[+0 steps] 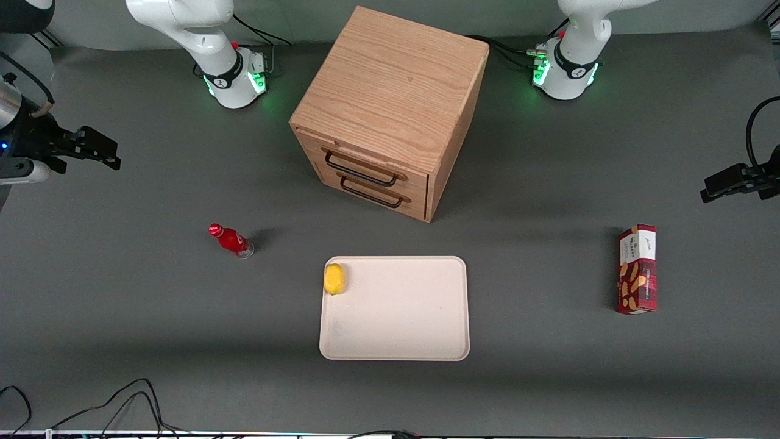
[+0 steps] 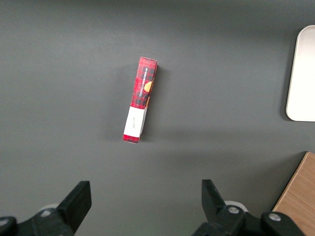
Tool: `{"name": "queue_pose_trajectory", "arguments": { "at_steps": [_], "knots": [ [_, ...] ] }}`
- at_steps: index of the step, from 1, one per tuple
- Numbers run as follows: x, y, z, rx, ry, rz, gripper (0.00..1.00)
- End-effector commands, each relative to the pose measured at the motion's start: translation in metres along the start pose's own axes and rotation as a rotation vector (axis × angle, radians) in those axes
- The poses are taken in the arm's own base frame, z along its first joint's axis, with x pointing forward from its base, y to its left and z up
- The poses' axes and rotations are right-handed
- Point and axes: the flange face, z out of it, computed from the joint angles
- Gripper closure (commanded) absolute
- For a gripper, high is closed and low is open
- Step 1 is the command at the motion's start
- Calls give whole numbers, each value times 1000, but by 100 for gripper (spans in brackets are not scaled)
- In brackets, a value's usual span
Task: Open upper drawer
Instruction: 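Move the right gripper toward the upper drawer's black handle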
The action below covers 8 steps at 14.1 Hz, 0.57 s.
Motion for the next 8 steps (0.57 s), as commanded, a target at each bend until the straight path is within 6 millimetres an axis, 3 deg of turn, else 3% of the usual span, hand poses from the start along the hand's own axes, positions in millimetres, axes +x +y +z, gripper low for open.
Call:
{"name": "queue_pose_trajectory", "arguments": {
  "at_steps": [1,3,5,8],
  "knots": [
    [-3,-3,-3,1,5,44,0],
    [-1,-6,2,3,-5,30,0],
    [6,-32,9,-20,-16,-18,0],
    [12,-55,7,-3,2,-33,0]
  ]
}}
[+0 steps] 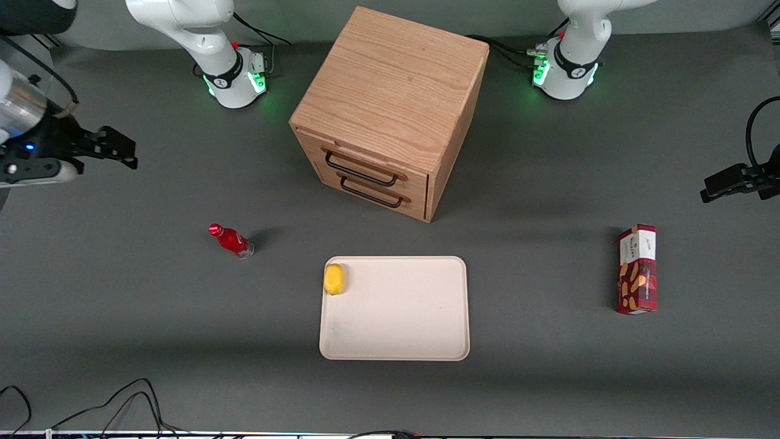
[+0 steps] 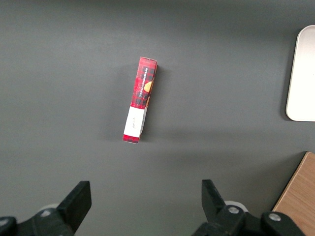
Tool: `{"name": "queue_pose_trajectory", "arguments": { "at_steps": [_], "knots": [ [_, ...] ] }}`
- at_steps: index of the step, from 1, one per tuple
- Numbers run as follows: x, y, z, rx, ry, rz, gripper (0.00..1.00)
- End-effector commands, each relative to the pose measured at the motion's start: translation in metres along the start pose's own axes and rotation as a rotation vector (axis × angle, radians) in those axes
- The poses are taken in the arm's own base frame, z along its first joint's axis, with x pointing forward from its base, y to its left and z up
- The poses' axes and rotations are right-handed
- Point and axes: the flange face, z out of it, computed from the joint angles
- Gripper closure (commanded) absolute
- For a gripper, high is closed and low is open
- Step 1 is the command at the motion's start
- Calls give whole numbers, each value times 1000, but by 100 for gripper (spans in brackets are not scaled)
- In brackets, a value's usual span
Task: Open upper drawer
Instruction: 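Move the right gripper toward the upper drawer's black handle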
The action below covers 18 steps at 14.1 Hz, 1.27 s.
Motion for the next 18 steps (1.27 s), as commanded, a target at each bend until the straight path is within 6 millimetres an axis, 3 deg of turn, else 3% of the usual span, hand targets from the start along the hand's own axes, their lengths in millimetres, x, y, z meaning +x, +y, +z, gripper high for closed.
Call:
{"name": "queue_pose_trajectory", "arguments": {
  "at_steps": [1,4,6,9,12,13,14,15,16,18],
  "knots": [
    [11,-20,-10,22,30,1,0],
    [33,-41,-4,96,22,-40,0],
    [52,-72,11,116,-1,-92,0],
    [89,-137,28,214,-13,-195,0],
    [113,-172,59,431,-23,-262,0],
    [112,-186,60,465,-22,-277,0],
    [105,-218,63,464,-20,-322,0],
    [101,-237,66,462,-14,-347,0],
    [102,-251,78,459,-29,-361,0],
    [87,-299,103,416,-40,-425,0]
  ]
}}
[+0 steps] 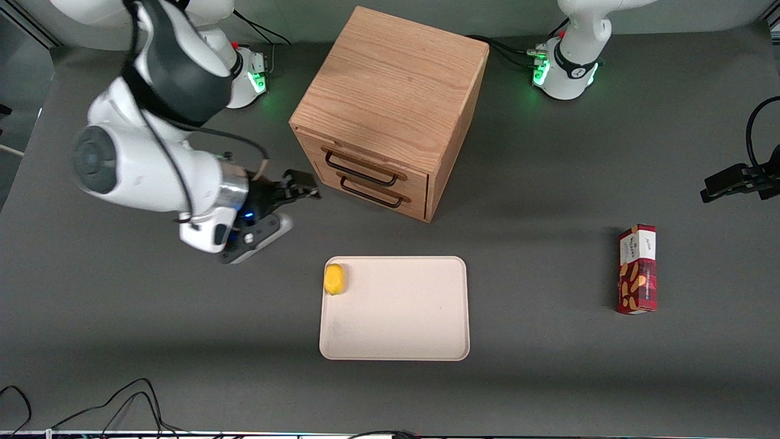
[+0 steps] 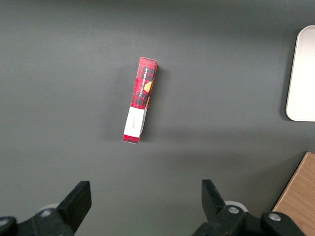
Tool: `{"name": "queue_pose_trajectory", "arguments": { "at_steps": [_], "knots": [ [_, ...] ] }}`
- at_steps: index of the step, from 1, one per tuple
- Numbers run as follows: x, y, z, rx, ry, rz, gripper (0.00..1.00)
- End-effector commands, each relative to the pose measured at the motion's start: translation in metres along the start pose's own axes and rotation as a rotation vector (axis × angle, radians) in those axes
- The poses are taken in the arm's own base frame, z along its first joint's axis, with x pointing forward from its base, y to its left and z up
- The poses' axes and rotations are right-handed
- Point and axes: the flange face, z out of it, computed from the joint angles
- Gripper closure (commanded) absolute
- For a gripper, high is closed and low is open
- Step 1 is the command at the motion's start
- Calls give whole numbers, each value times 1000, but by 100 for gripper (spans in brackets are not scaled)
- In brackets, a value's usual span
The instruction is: Open upper drawer
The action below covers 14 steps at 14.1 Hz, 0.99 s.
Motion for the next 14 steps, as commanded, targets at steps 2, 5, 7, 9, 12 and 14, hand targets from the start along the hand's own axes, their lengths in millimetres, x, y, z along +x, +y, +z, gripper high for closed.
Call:
{"name": "queue_pose_trajectory", "arguments": {
  "at_steps": [2,5,7,9,12,14],
  "knots": [
    [-4,-67,62,-77,-27,-117,0],
    [-12,-75,97,-140,-47,-177,0],
    [-13,-74,101,-164,-53,-243,0],
    [-13,-71,100,-165,-56,-278,0],
    [-13,-68,99,-199,-65,-357,0],
    [-16,-69,98,-219,-72,-396,0]
  ]
}}
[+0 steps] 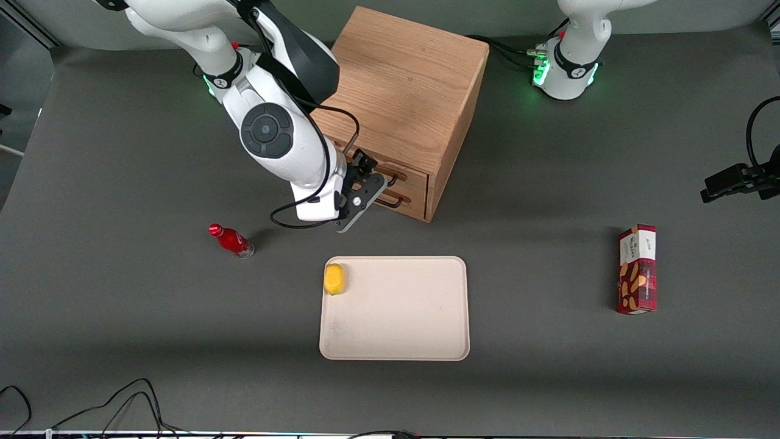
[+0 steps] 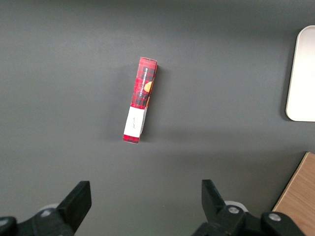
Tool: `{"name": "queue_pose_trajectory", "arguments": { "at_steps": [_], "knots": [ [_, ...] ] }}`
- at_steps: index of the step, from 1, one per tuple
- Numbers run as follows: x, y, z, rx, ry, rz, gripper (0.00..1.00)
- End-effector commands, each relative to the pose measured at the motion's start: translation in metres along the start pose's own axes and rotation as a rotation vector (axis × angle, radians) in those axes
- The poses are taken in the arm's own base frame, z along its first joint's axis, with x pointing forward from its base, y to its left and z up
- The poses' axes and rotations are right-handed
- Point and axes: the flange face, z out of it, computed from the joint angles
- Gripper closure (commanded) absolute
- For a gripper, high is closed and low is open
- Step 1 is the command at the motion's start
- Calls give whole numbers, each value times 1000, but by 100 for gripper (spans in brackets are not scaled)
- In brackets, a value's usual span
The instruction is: Open upper drawer
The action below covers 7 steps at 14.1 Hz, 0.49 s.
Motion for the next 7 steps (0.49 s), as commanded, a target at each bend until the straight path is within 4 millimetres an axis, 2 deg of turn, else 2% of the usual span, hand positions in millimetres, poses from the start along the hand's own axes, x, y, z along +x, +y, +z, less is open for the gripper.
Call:
{"name": "queue_pose_trajectory", "arguments": {
  "at_steps": [1,7],
  "knots": [
    [-12,-5,-1,-60,-15,-66,0],
    [-19,-12,15,-64,-27,-98,0]
  ]
}}
